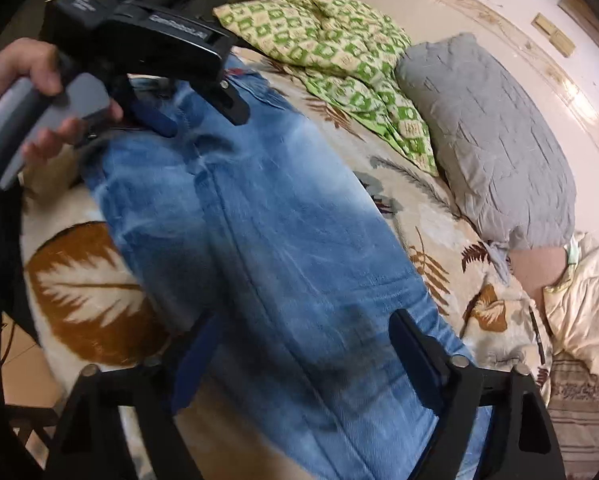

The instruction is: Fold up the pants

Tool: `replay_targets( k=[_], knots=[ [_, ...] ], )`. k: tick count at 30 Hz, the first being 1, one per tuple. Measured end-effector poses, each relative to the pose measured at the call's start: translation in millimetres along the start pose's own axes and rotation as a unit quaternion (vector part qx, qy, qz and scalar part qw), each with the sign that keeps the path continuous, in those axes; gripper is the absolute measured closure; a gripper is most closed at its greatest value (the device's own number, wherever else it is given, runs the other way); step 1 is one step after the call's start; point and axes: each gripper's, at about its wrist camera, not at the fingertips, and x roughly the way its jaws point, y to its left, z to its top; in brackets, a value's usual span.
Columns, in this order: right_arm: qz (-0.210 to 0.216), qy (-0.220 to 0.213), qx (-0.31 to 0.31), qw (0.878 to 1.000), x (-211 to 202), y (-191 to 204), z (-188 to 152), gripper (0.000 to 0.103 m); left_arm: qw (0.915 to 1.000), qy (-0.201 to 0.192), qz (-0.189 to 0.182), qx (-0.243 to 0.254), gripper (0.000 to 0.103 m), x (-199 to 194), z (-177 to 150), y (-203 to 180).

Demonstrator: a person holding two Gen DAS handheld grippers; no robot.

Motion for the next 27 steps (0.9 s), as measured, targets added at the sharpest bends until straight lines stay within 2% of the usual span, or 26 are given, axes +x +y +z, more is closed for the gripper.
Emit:
replay_targets(
  k=[1,2,3,4,8,12,15,19,22,27],
  knots=[
    [0.004,0.007,0.011,1.000,3.6,-4.4,-0.1,0.055,0.9999,-0.002,0.015,0.002,0.028,1.1,1.4,-0.6],
    [0.015,0.013,0.024,1.000,8.5,-10.3,-0.7,0.062,0.9996,-0.002,0.028,0.004,0.040,2.4,2.7,-0.4],
    [0.018,0.020,0.034,0.999,13.0,-14.9,-1.8,0.077,0.9986,0.001,0.052,0.010,0.075,5.1,3.9,1.0],
    [0.017,0.023,0.041,0.999,15.8,-16.9,-2.7,0.091,0.9982,0.004,0.058,0.011,0.087,7.5,5.6,2.5],
    [0.028,0.006,0.061,0.998,13.8,-24.2,-7.7,0.097,0.9995,0.007,0.029,0.007,0.091,0.7,4.7,9.7],
    [0.026,-0.011,0.040,0.999,0.1,-25.2,-7.8,0.099,0.9993,-0.019,0.018,0.027,0.091,-22.1,-1.6,-1.0],
    [0.033,-0.025,0.026,0.999,-20.4,-26.0,-9.1,0.100,0.9987,-0.040,-0.007,0.032,0.091,-50.2,-10.2,-6.6],
    [0.073,-0.037,0.021,0.996,-45.1,-30.4,-18.2,0.100,0.9976,-0.050,-0.018,0.044,0.091,-78.3,-26.9,-6.9],
    [0.102,-0.029,0.014,0.994,-47.3,-24.8,-28.8,0.100,0.9982,-0.041,0.000,0.044,0.091,-75.1,-41.3,2.6],
    [0.106,0.003,0.015,0.994,-19.5,-10.2,-43.2,0.100,0.9977,0.000,0.053,0.043,0.087,-31.0,-57.9,26.6]
  ],
)
